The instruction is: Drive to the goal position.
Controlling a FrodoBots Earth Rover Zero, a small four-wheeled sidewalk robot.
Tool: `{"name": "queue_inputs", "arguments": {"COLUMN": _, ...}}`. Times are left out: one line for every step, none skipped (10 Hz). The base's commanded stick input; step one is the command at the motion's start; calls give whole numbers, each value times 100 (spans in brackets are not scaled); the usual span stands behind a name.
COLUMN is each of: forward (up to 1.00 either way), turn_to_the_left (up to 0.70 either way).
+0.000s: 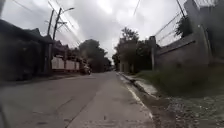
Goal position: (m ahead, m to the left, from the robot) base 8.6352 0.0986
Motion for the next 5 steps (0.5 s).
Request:
{"name": "queue_inputs", "arguments": {"forward": 70, "turn_to_the_left": 0}}
{"name": "queue_inputs", "arguments": {"forward": 70, "turn_to_the_left": 0}}
{"name": "queue_inputs", "arguments": {"forward": 70, "turn_to_the_left": 0}}
{"name": "queue_inputs", "arguments": {"forward": 70, "turn_to_the_left": 0}}
{"name": "queue_inputs", "arguments": {"forward": 70, "turn_to_the_left": 0}}
